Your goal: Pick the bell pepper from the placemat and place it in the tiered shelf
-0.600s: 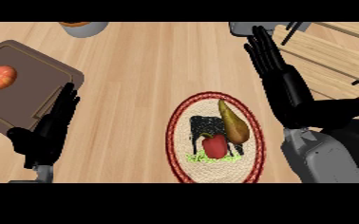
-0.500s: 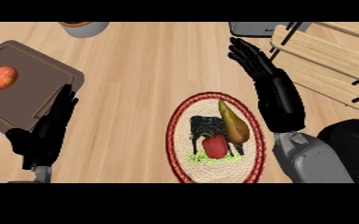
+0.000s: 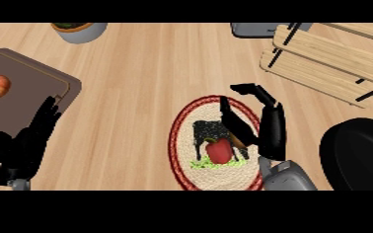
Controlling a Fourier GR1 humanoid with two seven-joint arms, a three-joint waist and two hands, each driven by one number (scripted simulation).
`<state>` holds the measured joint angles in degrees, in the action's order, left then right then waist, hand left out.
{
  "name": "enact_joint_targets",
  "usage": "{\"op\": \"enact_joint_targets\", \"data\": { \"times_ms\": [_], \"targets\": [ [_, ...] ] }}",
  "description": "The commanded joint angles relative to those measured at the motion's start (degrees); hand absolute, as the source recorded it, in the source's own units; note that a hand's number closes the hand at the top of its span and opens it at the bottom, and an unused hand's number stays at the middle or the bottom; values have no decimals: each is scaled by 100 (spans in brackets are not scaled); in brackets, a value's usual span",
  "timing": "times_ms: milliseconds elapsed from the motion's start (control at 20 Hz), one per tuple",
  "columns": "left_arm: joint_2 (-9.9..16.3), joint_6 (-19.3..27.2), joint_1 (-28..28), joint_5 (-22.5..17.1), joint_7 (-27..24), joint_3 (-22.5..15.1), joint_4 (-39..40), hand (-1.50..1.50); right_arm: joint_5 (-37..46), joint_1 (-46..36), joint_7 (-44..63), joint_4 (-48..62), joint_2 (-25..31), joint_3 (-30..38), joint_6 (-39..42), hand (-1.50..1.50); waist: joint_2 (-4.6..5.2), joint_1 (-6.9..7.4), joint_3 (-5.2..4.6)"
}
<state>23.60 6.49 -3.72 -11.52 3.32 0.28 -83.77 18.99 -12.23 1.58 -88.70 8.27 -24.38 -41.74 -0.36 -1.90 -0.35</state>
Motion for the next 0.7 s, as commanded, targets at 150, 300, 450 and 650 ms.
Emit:
{"op": "enact_joint_targets", "data": {
  "times_ms": [150,300,450,650],
  "targets": [
    [173,-361,-9,-272,323,121,-110,0,2053,1139,868,159,-807,-2038,-2094,-150,-11,161,21],
    [115,-218,164,-159,183,184,173,0,3186,1643,1515,408,-817,-1801,-2021,-150,-26,-37,-1],
    [218,-277,2,-213,189,277,105,0,4137,1831,2113,533,-822,-1182,-1377,-150,-43,-60,-19],
    [109,-166,-98,-106,69,226,98,0,5093,2260,3058,233,-825,-1096,-374,-150,-45,-87,-29]
  ]
}}
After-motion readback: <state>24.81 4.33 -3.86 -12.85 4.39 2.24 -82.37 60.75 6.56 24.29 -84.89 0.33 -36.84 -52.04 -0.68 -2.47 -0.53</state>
